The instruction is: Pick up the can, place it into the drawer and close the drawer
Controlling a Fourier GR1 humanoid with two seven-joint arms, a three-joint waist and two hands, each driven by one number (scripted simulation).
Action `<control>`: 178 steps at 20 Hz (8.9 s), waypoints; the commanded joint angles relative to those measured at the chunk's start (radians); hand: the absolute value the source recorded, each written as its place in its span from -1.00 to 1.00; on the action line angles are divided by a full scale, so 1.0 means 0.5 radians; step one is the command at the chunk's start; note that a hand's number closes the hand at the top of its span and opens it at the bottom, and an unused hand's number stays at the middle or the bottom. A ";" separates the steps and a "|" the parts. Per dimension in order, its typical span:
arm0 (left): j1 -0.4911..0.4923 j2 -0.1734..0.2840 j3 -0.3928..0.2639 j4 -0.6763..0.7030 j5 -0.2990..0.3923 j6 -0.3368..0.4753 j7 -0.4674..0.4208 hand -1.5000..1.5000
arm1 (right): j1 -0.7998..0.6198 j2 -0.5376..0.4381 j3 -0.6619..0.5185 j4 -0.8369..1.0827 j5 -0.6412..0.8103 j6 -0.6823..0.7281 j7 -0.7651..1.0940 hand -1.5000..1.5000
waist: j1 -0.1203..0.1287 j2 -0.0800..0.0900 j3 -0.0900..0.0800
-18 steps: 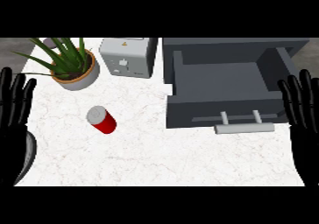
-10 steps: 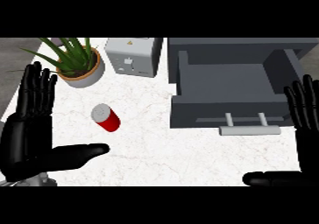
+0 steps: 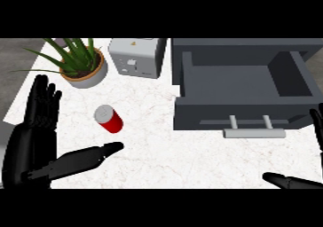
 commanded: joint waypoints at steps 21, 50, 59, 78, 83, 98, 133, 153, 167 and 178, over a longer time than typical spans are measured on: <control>0.065 -0.007 -0.128 -0.214 0.246 0.415 0.248 -1.00 | 0.448 -0.055 -0.549 -0.110 -0.504 0.540 -0.148 -1.00 | -0.002 0.001 -0.002; -0.223 -0.008 0.056 1.132 0.889 0.611 -0.698 -1.00 | 0.521 0.006 -0.982 -0.124 -0.791 0.985 -0.044 -1.00 | -0.005 0.003 -0.002; -0.087 0.018 0.286 1.383 1.062 0.385 -1.095 -1.00 | 0.404 0.006 -1.069 -0.047 -0.813 1.008 -0.028 -1.00 | 0.002 0.002 -0.002; -0.271 -0.007 0.473 2.465 1.461 0.067 -1.888 -1.00 | 0.463 0.031 -1.251 -0.216 -1.021 1.075 0.188 -1.00 | -0.010 0.004 -0.003; -0.370 -0.007 0.493 2.489 1.516 0.017 -1.838 -1.00 | 0.503 0.123 -1.226 -0.422 -1.021 1.082 0.289 -1.00 | -0.007 0.002 -0.003; -0.793 0.047 0.620 3.081 1.689 -0.437 -2.051 1.00 | 0.388 0.154 -1.130 -0.198 -0.841 1.137 0.159 -1.00 | -0.010 0.008 -0.003; -1.013 0.130 0.109 1.343 1.355 0.052 -0.752 1.00 | 0.524 0.156 -1.077 -0.386 -0.923 0.967 0.223 -1.00 | 0.000 0.000 -0.001; -1.956 -0.007 -0.047 1.887 1.245 0.521 -0.542 1.00 | 0.509 0.115 -1.077 -0.432 -1.045 0.901 0.279 -1.00 | -0.032 0.007 -0.001; -2.479 -0.008 -0.071 2.679 1.602 0.542 -0.863 1.00 | 0.430 0.126 -1.056 -0.318 -0.939 0.961 0.224 -1.00 | -0.070 0.018 0.000; -2.824 -0.008 -0.291 3.053 2.001 0.688 -0.940 1.00 | 0.375 0.077 -1.062 -0.259 -0.936 0.954 0.222 -1.00 | -0.127 0.027 0.003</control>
